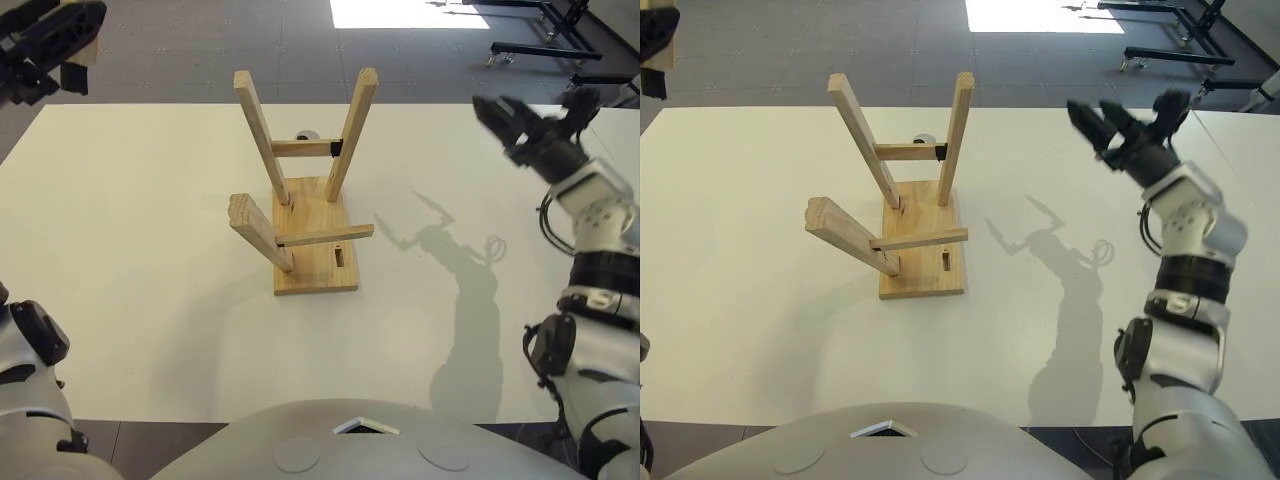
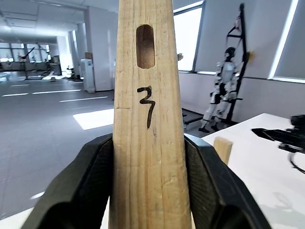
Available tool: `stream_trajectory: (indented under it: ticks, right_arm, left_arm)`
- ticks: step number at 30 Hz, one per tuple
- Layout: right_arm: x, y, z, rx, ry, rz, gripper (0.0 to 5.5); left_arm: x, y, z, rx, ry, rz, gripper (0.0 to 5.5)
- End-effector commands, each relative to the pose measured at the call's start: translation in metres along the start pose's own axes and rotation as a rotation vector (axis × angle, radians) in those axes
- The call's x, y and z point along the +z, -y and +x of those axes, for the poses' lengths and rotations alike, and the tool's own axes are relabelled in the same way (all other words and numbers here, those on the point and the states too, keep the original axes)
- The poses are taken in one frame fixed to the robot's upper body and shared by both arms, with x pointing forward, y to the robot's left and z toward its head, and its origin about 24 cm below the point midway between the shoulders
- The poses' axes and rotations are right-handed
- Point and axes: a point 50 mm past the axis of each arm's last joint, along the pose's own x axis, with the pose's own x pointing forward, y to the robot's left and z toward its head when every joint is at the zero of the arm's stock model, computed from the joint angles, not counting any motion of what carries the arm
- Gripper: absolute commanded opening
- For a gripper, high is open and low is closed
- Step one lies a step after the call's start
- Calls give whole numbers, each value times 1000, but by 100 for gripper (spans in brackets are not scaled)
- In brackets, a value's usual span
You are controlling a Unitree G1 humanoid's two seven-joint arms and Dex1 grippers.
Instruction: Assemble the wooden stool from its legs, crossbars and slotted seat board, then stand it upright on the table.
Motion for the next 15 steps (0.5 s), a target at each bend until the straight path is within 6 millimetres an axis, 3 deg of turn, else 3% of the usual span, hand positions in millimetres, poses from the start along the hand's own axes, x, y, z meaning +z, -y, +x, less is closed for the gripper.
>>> stream_trajectory:
  ticks: [1, 8, 15]
  right_arm:
    - [37, -40, 42, 242, 39, 89, 540]
    - [47, -101, 87, 582, 15, 224, 540]
    - [41, -131, 119, 670, 48, 282, 540]
  left_arm:
    - [3, 14, 28, -196, 48, -56, 207]
    - [-4, 23, 63, -463, 78, -208, 207]
    - [-17, 35, 84, -621, 9, -247, 207]
